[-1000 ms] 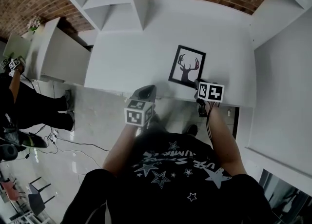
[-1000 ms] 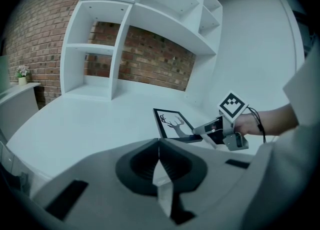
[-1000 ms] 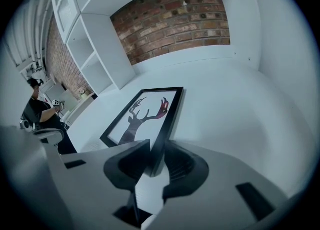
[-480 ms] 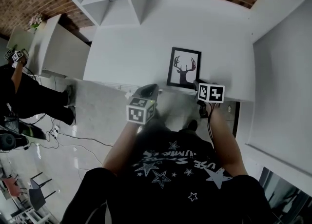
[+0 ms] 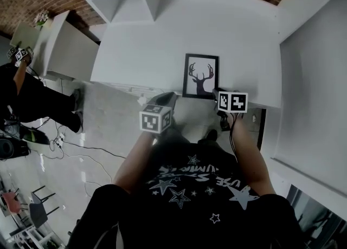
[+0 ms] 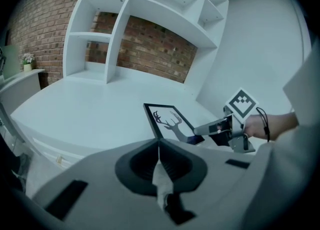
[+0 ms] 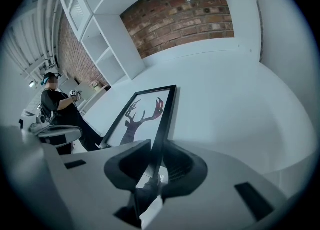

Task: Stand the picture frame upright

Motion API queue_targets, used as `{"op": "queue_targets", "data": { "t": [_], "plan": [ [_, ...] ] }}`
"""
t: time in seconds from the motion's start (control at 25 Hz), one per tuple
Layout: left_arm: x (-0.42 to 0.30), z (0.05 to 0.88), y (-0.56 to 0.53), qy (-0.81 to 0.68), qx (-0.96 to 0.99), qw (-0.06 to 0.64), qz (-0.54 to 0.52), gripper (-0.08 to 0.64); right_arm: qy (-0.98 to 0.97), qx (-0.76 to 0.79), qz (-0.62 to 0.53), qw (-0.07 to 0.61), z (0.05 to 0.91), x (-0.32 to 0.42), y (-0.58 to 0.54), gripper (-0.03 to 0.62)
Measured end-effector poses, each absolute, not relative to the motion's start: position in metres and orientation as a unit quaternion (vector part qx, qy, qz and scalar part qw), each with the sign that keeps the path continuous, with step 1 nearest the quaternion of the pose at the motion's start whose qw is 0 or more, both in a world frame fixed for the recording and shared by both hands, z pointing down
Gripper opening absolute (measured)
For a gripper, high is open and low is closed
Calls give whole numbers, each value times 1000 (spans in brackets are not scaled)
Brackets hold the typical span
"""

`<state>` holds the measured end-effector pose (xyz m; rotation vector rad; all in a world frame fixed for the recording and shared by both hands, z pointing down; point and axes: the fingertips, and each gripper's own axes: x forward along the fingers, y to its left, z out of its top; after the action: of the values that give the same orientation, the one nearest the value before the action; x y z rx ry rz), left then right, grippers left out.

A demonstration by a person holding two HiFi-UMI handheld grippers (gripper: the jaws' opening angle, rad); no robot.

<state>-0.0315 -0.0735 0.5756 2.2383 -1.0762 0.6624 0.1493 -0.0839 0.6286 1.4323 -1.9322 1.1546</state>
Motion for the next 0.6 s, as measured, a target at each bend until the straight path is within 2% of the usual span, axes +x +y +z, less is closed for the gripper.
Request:
{"op": "queue_targets", "data": {
  "t": [0.6],
  "plan": [
    [-1, 600, -44, -360, 825, 350, 260, 23, -718, 490, 438, 232, 629, 154, -56, 83]
  ]
}}
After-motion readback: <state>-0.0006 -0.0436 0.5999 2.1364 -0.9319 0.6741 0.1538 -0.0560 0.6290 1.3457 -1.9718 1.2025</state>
